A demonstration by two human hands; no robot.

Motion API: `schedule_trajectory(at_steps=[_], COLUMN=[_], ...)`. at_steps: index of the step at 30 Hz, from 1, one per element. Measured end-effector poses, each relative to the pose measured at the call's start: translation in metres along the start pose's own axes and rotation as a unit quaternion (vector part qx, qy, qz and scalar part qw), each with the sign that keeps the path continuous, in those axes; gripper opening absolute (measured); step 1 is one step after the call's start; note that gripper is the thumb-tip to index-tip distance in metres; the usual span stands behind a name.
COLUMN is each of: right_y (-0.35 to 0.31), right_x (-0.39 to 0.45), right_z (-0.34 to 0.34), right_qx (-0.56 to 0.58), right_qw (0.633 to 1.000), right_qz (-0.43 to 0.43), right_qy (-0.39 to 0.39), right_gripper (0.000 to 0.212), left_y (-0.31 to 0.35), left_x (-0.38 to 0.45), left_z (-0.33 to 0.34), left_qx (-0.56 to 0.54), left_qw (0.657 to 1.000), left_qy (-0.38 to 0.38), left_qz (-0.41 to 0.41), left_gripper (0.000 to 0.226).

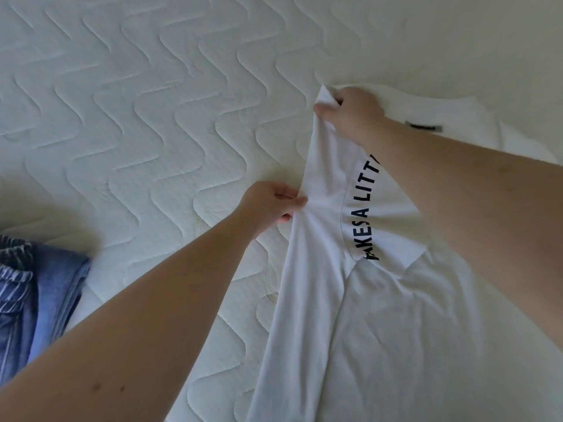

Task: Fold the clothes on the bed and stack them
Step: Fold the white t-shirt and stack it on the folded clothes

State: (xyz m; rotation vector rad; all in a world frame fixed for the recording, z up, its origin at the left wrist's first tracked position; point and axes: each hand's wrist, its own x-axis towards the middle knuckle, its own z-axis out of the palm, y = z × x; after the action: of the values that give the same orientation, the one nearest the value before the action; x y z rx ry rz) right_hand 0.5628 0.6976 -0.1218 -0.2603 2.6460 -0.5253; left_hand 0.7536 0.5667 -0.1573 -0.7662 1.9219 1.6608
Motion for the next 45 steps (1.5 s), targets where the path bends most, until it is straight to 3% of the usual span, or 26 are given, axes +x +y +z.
schedule_trajectory(at_steps=[5, 13, 17, 22, 29, 34, 37, 42, 45], right_y=[-0.012, -0.011, -0.010, -0.006, -0.012, -0.005, 0.007, 0.029, 0.038], right_x=[0.018, 0.033, 0.036, 0.033, 0.020, -0.023, -0.076, -0.203, -0.266], right_z=[-0.009, -0.002, 0.000, -0.012, -0.005, -0.008, -0.001, 0.042, 0.073], right_qx=[0.125, 0.268, 0.229, 0.086, 0.178, 0.107, 0.165, 0.268, 0.317], right_qw=[0.992, 0.962, 0.972, 0.994, 0.983, 0.983, 0.969, 0.952, 0.933], right_qz=[-0.018, -0.013, -0.025, -0.065, -0.043, -0.063, -0.068, 0.018, 0.101], right_qy=[0.019, 0.045, 0.048, 0.022, 0.024, 0.133, 0.171, 0.146, 0.136], right_gripper=[0.012, 0.035, 0.036, 0.036, 0.041, 0.043, 0.032, 0.013, 0.021], left_y=[0.002, -0.001, -0.003, -0.003, -0.006, -0.005, -0.002, 0.011, 0.010], left_x=[-0.003, -0.003, -0.001, 0.000, 0.003, 0.002, -0.002, -0.016, -0.038], left_z=[-0.001, 0.001, 0.001, 0.002, 0.002, 0.002, 0.001, 0.005, 0.009], left_qx=[-0.025, -0.010, -0.008, -0.009, 0.000, 0.009, 0.009, -0.006, -0.095], left_qw=[1.000, 1.000, 1.000, 1.000, 1.000, 0.999, 0.999, 0.999, 0.995], left_qy=[-0.005, -0.017, -0.001, 0.002, 0.020, 0.027, 0.029, 0.031, 0.024], left_qz=[0.006, 0.011, 0.015, 0.010, 0.016, 0.028, 0.027, 0.023, 0.010], left_gripper=[0.030, 0.028, 0.023, 0.018, 0.014, 0.024, 0.035, 0.029, 0.026])
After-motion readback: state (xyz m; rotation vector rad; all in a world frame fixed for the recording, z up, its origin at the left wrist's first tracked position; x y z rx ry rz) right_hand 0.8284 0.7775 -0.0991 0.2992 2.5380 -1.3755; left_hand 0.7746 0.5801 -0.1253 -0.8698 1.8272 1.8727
